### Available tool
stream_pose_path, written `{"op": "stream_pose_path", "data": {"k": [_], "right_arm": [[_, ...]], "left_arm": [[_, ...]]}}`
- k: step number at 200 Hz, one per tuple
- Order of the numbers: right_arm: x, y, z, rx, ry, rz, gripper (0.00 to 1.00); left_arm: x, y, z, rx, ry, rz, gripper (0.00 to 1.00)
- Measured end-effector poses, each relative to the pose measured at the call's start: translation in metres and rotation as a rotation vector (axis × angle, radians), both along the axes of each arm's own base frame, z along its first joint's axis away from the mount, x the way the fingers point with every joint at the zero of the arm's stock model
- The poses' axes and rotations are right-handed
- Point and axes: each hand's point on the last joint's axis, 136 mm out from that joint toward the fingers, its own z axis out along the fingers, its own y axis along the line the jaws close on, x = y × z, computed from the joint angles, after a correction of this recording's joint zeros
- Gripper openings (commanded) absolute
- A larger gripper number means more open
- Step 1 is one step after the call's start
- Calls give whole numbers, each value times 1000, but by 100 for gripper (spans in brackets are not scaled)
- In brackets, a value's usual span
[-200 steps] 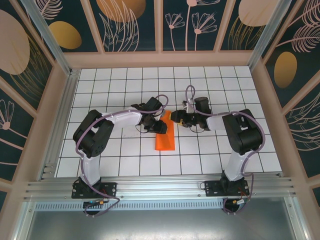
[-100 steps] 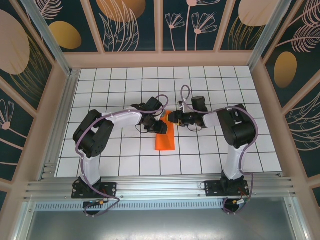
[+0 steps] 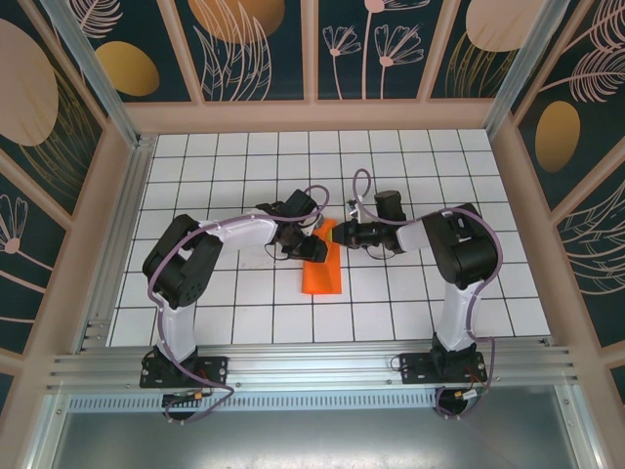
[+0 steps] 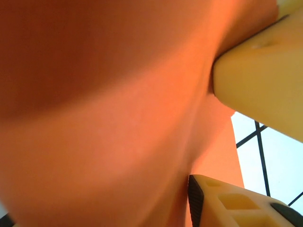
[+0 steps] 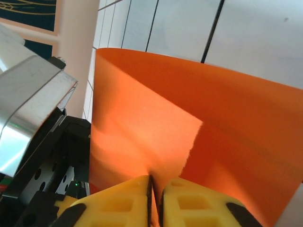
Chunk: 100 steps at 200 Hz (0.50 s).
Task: Fold a paper plane with a square sheet of paper (pick it up from the middle)
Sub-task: Hold the square sheet of paper at the center of the table.
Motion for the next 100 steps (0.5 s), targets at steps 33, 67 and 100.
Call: {"op": "stream_pose_path", "data": {"k": [33,67,100], "right_arm": [[-1,-7,-11,-53,20,-20,5],[-1,-17,-24,-133,45,-45,5],[4,-21,-28,-183,38,-54,5]], "left_arm": [[1,1,1,3,-5,5,59],[6,0,18,-14,-46,21,65],[14,1,36,-33,-93,74,65]]}}
